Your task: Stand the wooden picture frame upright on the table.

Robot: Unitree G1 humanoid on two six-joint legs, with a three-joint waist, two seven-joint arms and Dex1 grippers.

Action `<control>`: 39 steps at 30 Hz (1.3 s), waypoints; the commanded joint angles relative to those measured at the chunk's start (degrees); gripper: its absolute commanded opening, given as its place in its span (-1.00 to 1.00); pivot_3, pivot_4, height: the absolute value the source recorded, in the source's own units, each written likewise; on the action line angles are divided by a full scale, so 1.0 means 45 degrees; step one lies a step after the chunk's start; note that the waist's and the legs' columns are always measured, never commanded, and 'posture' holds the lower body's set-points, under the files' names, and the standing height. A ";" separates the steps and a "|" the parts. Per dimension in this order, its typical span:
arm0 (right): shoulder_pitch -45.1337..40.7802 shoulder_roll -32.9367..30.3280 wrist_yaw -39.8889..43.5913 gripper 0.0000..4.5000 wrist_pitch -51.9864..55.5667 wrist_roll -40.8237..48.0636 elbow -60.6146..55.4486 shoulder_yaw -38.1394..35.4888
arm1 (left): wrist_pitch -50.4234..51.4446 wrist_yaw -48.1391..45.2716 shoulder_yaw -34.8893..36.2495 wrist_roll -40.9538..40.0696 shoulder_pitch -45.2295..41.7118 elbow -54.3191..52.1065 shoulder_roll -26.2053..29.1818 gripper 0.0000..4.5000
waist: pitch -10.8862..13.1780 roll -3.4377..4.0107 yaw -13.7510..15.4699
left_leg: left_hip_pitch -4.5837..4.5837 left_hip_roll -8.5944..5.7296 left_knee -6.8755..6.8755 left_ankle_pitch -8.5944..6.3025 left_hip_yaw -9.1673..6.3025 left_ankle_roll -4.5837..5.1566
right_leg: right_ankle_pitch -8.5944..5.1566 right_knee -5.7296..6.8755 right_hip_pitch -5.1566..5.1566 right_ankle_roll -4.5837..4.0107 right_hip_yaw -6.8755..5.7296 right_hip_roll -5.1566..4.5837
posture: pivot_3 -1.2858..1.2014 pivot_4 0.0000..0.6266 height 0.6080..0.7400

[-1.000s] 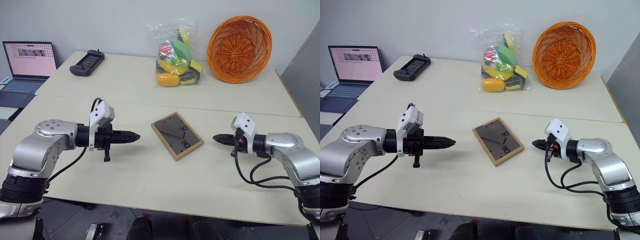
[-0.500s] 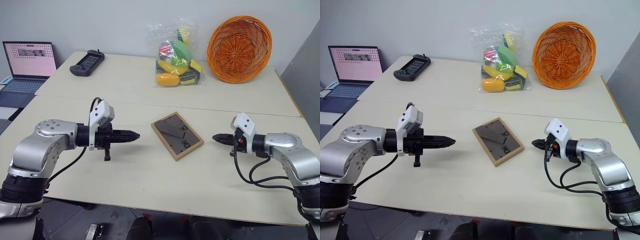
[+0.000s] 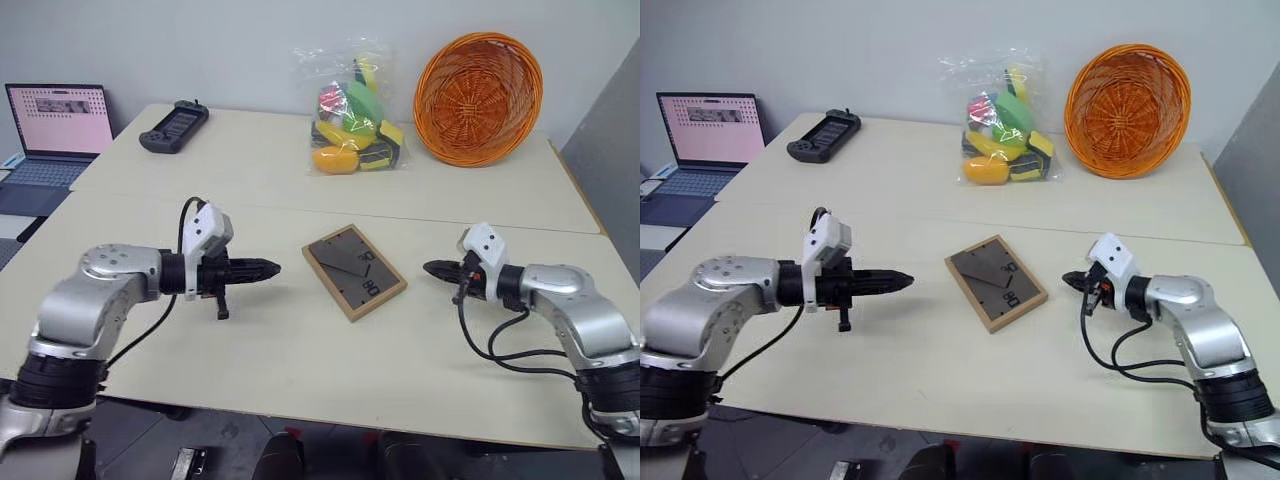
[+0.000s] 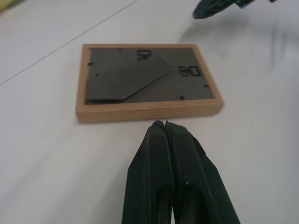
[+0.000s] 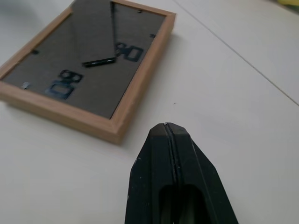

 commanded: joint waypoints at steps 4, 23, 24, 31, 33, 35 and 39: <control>-0.1001 0.1264 -0.1420 -1.00 -0.1010 -0.0706 0.0721 0.0053 | -0.1200 0.0536 -0.0795 0.1088 -0.0032 0.1190 -0.1048 -0.98 | -0.0005 0.0006 -0.0017 | -0.0003 0.0000 0.0017 0.0000 0.0000 0.0000 | 0.0000 0.0001 0.0005 -0.0001 -0.0001 -0.0001 | 0.03 -0.52 1.00; 0.0360 0.2306 -0.2560 -1.00 0.0011 -0.0983 -0.1268 0.0107 | -0.6027 -0.0434 -0.2366 0.4215 -0.4491 1.0026 -0.3901 -0.98 | -0.0008 0.0012 0.0036 | -0.0033 -0.0023 0.0110 -0.0002 -0.0025 0.0002 | 0.0001 0.0088 -0.0004 -0.0002 -0.0025 -0.0002 | 0.03 -0.52 1.00; 0.0491 0.2272 -0.2588 -1.00 0.0025 -0.1070 -0.1305 0.0168 | -0.6179 -0.0483 -0.2339 0.4282 -0.4592 1.0249 -0.3945 -0.98 | -0.0008 0.0012 0.0014 | -0.0033 -0.0023 0.0110 -0.0002 -0.0025 0.0002 | 0.0001 0.0087 -0.0004 -0.0002 -0.0023 -0.0002 | 0.03 -0.52 1.00; 0.0656 0.2361 -0.2701 -1.00 -0.0594 -0.1403 -0.0314 0.0373 | -0.6535 -0.0794 -0.2196 0.4425 -0.4855 1.0717 -0.4091 -0.98 | -0.0008 0.0012 -0.0045 | -0.0032 -0.0022 0.0113 -0.0002 -0.0027 0.0002 | 0.0001 0.0101 -0.0007 -0.0001 -0.0022 0.0001 | 0.03 -0.52 1.00; 0.0441 0.2361 -0.2747 -1.00 -0.0837 -0.1485 0.0205 0.0327 | -0.6508 -0.0852 -0.2166 0.4404 -0.4841 1.0644 -0.4089 -0.98 | -0.0008 0.0012 -0.0041 | -0.0032 -0.0022 0.0114 -0.0002 -0.0028 0.0002 | 0.0001 0.0103 -0.0007 -0.0001 -0.0023 0.0002 | 0.03 -0.52 1.00; 0.0049 0.2358 -0.2678 -1.00 -0.1192 -0.1625 0.1075 0.0378 | -0.6421 -0.0945 -0.2133 0.4346 -0.4711 1.0354 -0.4023 -0.98 | -0.0008 0.0012 -0.0045 | -0.0032 -0.0023 0.0117 -0.0002 -0.0027 0.0002 | 0.0001 0.0106 -0.0007 -0.0001 -0.0023 0.0001 | 0.03 -0.52 1.00; -0.0057 0.2548 -0.2419 -1.00 -0.1291 -0.1616 0.1332 0.0601 | -0.6318 -0.0978 -0.2060 0.4315 -0.4603 1.0106 -0.3977 -0.98 | -0.0008 0.0012 -0.0042 | -0.0031 -0.0023 0.0118 -0.0001 -0.0031 0.0001 | 0.0001 0.0123 -0.0012 -0.0001 -0.0025 0.0001 | 0.03 -0.52 1.00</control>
